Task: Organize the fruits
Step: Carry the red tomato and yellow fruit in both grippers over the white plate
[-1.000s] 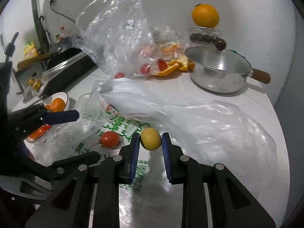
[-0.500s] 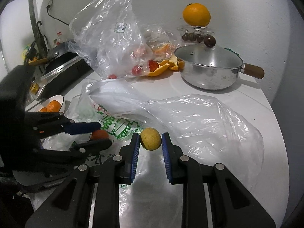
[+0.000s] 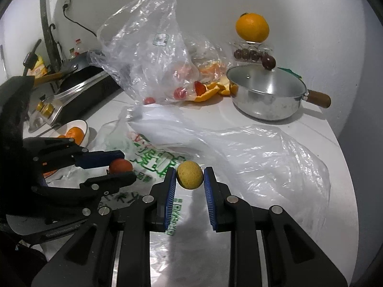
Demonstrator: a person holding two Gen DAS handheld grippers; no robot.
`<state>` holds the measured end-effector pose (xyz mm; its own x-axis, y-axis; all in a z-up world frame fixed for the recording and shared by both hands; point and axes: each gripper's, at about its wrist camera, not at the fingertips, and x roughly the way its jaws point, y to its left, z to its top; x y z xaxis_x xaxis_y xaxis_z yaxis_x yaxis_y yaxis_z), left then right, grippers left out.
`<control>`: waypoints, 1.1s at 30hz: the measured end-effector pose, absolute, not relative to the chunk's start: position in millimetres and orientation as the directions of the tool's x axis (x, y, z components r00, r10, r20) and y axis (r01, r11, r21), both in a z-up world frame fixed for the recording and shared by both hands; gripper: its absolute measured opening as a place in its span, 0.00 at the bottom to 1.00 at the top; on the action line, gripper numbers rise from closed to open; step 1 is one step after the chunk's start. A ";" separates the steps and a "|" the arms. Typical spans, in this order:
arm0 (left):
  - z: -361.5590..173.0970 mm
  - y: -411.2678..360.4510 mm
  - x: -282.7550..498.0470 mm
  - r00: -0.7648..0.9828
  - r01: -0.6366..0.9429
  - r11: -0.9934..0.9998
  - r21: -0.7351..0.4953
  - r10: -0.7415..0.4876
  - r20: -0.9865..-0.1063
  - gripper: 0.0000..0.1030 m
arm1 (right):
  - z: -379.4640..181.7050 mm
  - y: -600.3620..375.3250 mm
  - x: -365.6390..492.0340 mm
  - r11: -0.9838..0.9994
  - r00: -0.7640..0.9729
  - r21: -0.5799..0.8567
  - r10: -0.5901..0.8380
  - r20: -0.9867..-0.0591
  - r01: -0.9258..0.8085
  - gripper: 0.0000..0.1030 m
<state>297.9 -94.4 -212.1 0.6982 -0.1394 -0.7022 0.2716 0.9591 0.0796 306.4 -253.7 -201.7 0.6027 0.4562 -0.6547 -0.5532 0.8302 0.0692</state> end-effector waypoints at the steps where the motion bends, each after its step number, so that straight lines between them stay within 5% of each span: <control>1: -209.5 -93.1 294.8 0.703 0.271 0.959 0.078 -0.142 -0.697 0.27 | -200.4 -252.4 304.7 0.830 0.604 0.067 0.456 -0.654 -0.554 0.25; 33: -173.7 14.4 203.4 0.792 0.125 0.991 0.037 -0.078 -0.605 0.27 | -169.4 -150.9 242.7 0.757 0.590 -0.032 0.481 -0.648 -0.653 0.25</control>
